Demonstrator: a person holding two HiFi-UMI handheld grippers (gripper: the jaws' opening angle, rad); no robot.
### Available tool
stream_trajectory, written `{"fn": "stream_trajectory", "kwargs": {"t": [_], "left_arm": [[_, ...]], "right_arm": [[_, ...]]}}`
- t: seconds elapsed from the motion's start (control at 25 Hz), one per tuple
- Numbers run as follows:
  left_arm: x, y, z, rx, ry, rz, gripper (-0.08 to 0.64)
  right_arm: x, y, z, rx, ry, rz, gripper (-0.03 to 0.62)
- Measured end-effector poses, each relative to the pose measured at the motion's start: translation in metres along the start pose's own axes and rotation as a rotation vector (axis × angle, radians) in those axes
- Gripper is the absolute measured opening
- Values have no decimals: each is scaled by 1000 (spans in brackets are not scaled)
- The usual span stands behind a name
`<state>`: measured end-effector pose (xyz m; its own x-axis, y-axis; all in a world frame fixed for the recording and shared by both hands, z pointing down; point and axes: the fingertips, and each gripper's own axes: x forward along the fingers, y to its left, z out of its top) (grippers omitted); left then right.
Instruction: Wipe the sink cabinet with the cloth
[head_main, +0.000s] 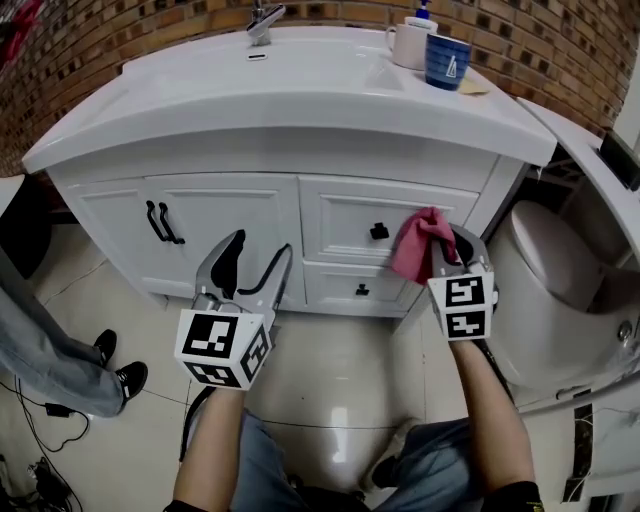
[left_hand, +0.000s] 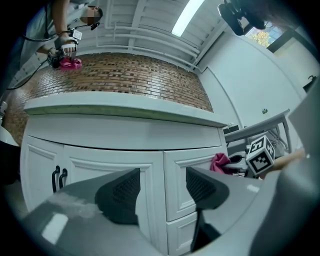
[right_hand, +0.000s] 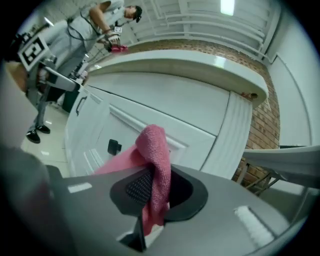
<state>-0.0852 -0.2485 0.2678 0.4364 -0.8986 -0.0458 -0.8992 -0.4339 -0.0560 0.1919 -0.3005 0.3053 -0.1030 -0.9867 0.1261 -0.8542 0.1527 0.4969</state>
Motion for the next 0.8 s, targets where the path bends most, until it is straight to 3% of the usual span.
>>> {"fn": "stream_trajectory", "kwargs": {"t": [0.12, 0.24, 0.36, 0.44, 0.6, 0.8], "left_arm": [[0, 0, 2, -6, -6, -3, 287], [0, 0, 4, -8, -11, -5, 287], [1, -2, 2, -8, -11, -13, 287], [2, 0, 2, -11, -9, -10, 287], [1, 6, 7, -23, -35, 16, 285], [-7, 9, 12, 5, -53, 40, 281]], "right_arm": [[-15, -32, -17, -28, 34, -105, 46], [-22, -74, -45, 130, 92, -196, 46], [-26, -78, -45, 210, 56, -191, 46], [-26, -49, -20, 241, -20, -132, 46], [-12, 54, 48, 328, -161, 138, 46], [15, 157, 96, 348, -220, 358, 46]]}}
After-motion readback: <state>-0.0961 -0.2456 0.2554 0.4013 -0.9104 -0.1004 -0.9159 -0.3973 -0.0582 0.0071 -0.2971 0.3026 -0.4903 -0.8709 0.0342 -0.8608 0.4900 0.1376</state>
